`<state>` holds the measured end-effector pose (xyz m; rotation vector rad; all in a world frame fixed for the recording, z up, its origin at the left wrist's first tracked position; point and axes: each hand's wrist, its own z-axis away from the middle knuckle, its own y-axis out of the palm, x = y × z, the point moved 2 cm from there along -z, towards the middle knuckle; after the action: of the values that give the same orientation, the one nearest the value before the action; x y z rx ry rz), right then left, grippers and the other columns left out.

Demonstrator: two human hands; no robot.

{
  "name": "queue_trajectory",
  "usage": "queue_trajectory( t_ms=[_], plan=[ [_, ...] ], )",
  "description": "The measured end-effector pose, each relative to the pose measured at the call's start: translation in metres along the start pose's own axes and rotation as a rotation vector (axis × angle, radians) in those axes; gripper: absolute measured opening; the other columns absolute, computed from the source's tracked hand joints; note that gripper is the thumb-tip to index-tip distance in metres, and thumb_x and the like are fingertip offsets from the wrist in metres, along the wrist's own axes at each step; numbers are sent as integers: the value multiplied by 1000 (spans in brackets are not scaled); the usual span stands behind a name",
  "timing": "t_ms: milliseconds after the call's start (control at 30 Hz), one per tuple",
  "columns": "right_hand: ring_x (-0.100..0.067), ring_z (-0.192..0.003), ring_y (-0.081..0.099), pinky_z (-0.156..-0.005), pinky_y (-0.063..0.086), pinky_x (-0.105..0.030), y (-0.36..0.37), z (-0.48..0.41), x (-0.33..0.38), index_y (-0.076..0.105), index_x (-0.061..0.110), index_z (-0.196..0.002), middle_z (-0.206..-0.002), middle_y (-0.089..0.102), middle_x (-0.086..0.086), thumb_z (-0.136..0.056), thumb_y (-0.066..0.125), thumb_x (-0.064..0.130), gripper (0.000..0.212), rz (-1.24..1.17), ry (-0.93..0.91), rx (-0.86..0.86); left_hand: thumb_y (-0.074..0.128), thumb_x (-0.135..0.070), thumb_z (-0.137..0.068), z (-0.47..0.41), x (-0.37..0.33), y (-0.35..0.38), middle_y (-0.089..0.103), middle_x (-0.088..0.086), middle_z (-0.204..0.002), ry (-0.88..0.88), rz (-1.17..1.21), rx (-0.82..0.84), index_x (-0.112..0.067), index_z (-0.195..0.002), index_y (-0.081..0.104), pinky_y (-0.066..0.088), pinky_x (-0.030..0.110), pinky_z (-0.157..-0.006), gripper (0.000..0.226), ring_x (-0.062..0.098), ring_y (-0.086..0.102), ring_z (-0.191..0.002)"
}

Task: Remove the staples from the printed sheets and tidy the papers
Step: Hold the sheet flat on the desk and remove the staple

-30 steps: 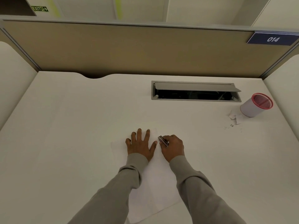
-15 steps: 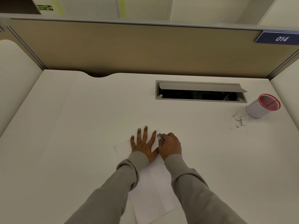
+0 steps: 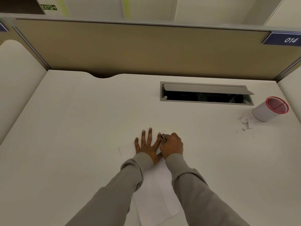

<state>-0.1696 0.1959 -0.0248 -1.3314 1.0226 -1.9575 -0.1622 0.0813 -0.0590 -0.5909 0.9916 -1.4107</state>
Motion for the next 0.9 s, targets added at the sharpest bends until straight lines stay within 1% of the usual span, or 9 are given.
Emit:
queue_trajectory(
  t_ms=[133,200,300,400,567,767,900],
  plan=[
    [-30,-93,63,-73,39,-26,-2,-10,0,72,8,-94,-99,63,-10,-96,54,31,29,-105,112,-34,29,-72,-91,0,0,-1,-40,0,-157,2,-4,7,-44,-149,-22,-13,59,-116,83,32,-34,-145],
    [-30,-92,63,-72,39,-25,-6,-14,-1,73,9,-92,-98,65,-9,-95,56,30,27,-123,127,-43,28,-73,-90,-1,1,1,-40,0,-157,1,-7,0,-45,-149,-23,-13,59,-116,83,32,-34,-145],
    [-28,-88,62,-68,39,-26,-8,-9,-5,72,12,-92,-94,60,-6,-94,55,28,24,-42,44,-31,27,-74,-90,-2,2,2,-40,0,-156,2,-9,-2,-44,-149,-24,-13,60,-116,84,33,-35,-145],
    [-27,-92,59,-68,44,-29,-4,0,-10,72,13,-98,-97,59,-6,-94,52,24,23,77,-54,-21,28,-72,-91,-1,-1,0,-39,0,-157,-10,-5,5,-39,-150,-25,-14,59,-116,86,32,-34,-145],
    [-27,-97,59,-72,46,-31,-2,0,-3,71,16,-107,-103,60,-6,-96,49,25,26,113,-86,-4,29,-69,-92,0,-2,-1,-39,1,-157,-11,-9,6,-38,-151,-23,-13,60,-117,85,32,-34,-145],
    [-31,-89,61,-70,39,-28,-1,-2,2,74,14,-97,-99,59,-7,-96,52,29,27,6,23,7,32,-71,-91,-1,-1,-2,-41,0,-156,-8,-9,27,-40,-150,-25,-15,59,-115,88,32,-36,-144],
    [-32,-86,62,-70,39,-28,2,-5,3,72,10,-88,-97,62,-9,-95,54,31,30,-62,90,-15,32,-71,-91,-1,0,-2,-41,0,-156,-7,-9,28,-41,-149,-26,-15,59,-116,88,32,-35,-145]
  ],
)
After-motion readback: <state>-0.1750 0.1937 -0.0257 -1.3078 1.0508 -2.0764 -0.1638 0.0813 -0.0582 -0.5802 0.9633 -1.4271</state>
